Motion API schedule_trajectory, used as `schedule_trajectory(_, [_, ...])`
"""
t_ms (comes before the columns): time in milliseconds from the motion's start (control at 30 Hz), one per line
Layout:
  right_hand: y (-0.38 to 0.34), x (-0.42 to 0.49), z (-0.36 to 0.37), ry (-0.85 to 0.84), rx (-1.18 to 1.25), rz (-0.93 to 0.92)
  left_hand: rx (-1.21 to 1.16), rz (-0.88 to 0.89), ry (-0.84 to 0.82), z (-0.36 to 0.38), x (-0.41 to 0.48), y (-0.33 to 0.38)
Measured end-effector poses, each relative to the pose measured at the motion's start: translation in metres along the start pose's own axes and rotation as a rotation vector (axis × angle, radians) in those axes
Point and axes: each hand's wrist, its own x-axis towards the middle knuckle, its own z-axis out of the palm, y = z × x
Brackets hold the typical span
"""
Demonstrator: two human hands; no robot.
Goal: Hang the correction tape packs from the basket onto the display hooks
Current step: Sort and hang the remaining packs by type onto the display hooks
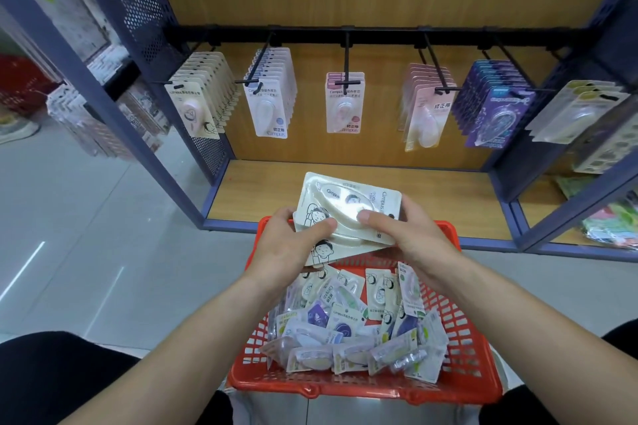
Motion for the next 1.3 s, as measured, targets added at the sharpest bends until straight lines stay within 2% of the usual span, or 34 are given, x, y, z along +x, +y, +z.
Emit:
schedule_trajectory(167, [-0.001, -0.004, 0.005, 0.101, -0.066, -0.015, -0.079, 0.005, -0.005, 0.002, 0.001, -0.001])
schedule_trajectory(433, [-0.006, 0.000, 0.001, 0.175, 0.025, -0.065, -0.088, 0.078, -0.139, 0.008, -0.003, 0.001])
schedule_trajectory(600, [-0.005, 0.001, -0.001, 0.228, 0.023, -0.073, -0.127, 0.027, -0.129, 0.007, -0.002, 0.003])
schedule_trajectory(833, [-0.003, 0.001, -0.001, 0.301, 0.061, -0.091, -0.139, 0.061, -0.104, 0.006, -0.001, 0.000])
schedule_trajectory(1033, [-0.005, 0.005, -0.005, 0.266, 0.097, -0.119, -0.055, 0.078, -0.113, 0.004, 0.000, 0.001])
schedule_trajectory(1300, [-0.011, 0.008, -0.012, 0.178, 0.197, -0.102, -0.091, 0.062, -0.162, -0.001, 0.005, 0.000])
